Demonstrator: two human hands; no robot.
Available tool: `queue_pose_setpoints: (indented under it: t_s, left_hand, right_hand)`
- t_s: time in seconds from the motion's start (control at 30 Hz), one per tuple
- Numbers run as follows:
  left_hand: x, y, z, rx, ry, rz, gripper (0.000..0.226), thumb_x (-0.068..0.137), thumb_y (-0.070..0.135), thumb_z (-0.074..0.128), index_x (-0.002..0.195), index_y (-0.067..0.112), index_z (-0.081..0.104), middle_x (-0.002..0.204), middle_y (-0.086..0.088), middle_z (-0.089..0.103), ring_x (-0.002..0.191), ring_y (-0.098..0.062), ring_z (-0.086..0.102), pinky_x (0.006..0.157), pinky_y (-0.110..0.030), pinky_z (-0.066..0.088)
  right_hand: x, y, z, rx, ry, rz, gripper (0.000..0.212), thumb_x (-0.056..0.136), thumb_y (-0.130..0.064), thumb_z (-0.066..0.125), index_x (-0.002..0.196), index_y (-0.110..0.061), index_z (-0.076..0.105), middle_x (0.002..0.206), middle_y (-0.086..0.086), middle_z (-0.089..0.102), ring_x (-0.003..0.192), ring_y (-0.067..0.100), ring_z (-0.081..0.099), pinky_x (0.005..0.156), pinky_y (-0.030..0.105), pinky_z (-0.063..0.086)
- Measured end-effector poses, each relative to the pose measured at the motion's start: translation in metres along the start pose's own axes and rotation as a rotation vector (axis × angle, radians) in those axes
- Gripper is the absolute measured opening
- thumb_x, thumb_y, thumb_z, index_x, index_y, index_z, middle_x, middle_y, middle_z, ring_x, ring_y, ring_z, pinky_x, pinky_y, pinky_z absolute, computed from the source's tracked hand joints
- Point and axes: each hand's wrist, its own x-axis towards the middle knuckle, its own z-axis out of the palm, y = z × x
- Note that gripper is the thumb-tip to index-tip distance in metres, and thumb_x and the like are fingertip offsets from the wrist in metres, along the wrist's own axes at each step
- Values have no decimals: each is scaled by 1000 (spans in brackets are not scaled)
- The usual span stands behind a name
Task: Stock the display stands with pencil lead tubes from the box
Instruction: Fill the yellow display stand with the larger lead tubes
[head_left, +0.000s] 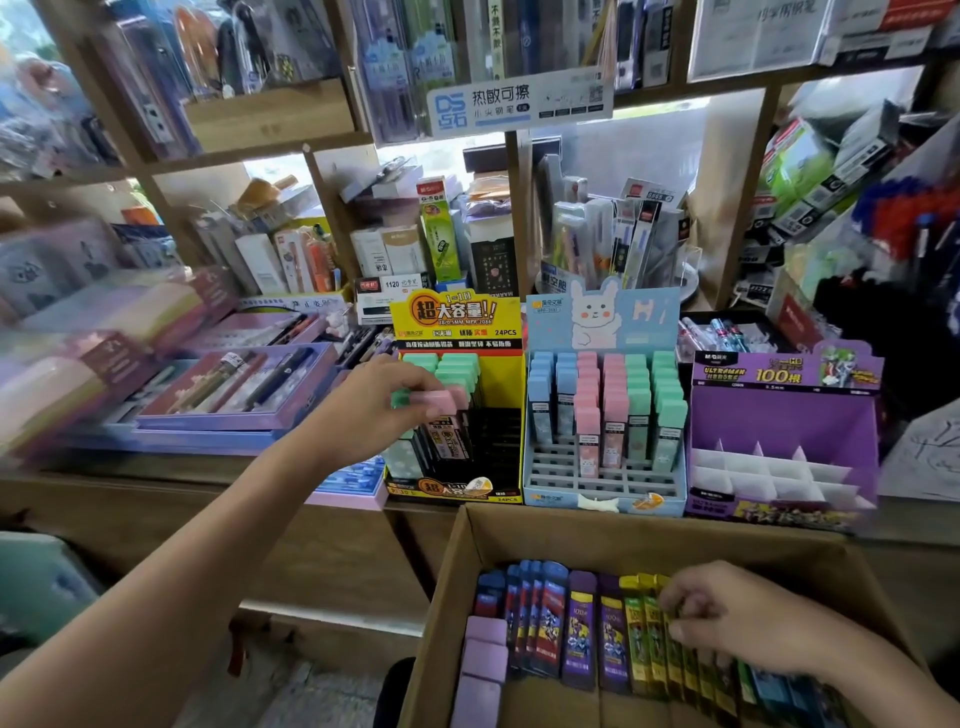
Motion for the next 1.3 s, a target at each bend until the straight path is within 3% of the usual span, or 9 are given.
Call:
queue_pose_setpoints:
  t_s: [0.17, 0.43, 0.6, 0.7, 0.83, 0.97, 1.1, 1.2, 1.3]
  left_hand:
    - [0, 6, 3, 29, 73, 30, 13, 92, 29, 74, 102, 21, 77, 96, 15, 72, 96, 14, 56, 83, -10, 38]
    - [-2, 5, 17, 125, 209, -28, 8, 89, 25, 78, 94, 19, 79, 94, 11, 61, 98, -14, 49, 83, -31, 40]
    - [-19, 16, 24, 199, 274, -80, 20, 90, 13, 75, 110, 16, 78, 106, 0, 65, 106, -19, 51, 92, -31, 40]
    - [-47, 35, 30, 105, 370, -102, 21, 88, 8, 74, 108, 16, 76, 103, 5, 64, 102, -10, 52, 88, -22, 39]
    - [-96, 60, 50, -211, 296, -245, 15, 90, 14, 73, 99, 25, 75, 94, 16, 64, 89, 5, 60, 73, -4, 43]
    - [-142, 70, 82, -342, 296, -415, 22, 88, 13, 76, 98, 33, 74, 97, 19, 64, 90, -3, 65, 74, -18, 52]
    - [-173, 75, 107, -370, 293, -494, 37, 84, 5, 75, 107, 34, 70, 106, 21, 59, 98, -5, 64, 86, -33, 56]
    - [-183, 77, 118, -402, 294, -541, 47, 82, 0, 72, 112, 35, 67, 110, 20, 59, 104, -1, 62, 91, -28, 54]
    - [-184, 75, 121, -401, 313, -534, 43, 82, -3, 72, 109, 32, 68, 110, 18, 59, 102, 3, 61, 84, -16, 52]
  right_hand:
    - [0, 0, 0, 15, -3, -2, 23, 94, -27, 72, 117, -27, 66, 95, 5, 77, 88, 17, 76, 80, 35, 63]
    - [0, -1, 3, 50, 24, -9, 20, 94, -24, 72, 114, -27, 67, 91, 1, 77, 85, 14, 76, 74, 27, 61]
    - [-5, -15, 9, 123, 86, -82, 16, 97, -19, 68, 111, -24, 68, 89, -2, 78, 82, 14, 75, 71, 25, 59]
    - [-8, -29, 21, 171, 105, -139, 16, 96, -18, 69, 111, -25, 69, 89, -3, 77, 82, 14, 75, 70, 25, 59]
    - [-8, -55, 50, 273, 22, -157, 13, 95, -11, 69, 106, -17, 70, 87, 6, 78, 80, 19, 76, 71, 28, 60]
    - [-2, -77, 87, 368, -17, -78, 17, 92, -2, 68, 105, -11, 67, 92, 13, 77, 81, 21, 75, 76, 32, 63]
    - [7, -95, 119, 471, -28, 64, 13, 91, -1, 71, 99, -11, 66, 99, 17, 72, 87, 24, 71, 89, 41, 62]
    - [12, -104, 137, 486, -57, 117, 9, 90, -3, 71, 94, -12, 72, 93, 9, 72, 90, 23, 69, 91, 42, 59]
    - [14, -109, 152, 583, -34, 175, 18, 88, 0, 71, 99, -14, 72, 103, 9, 75, 99, 24, 70, 93, 42, 58]
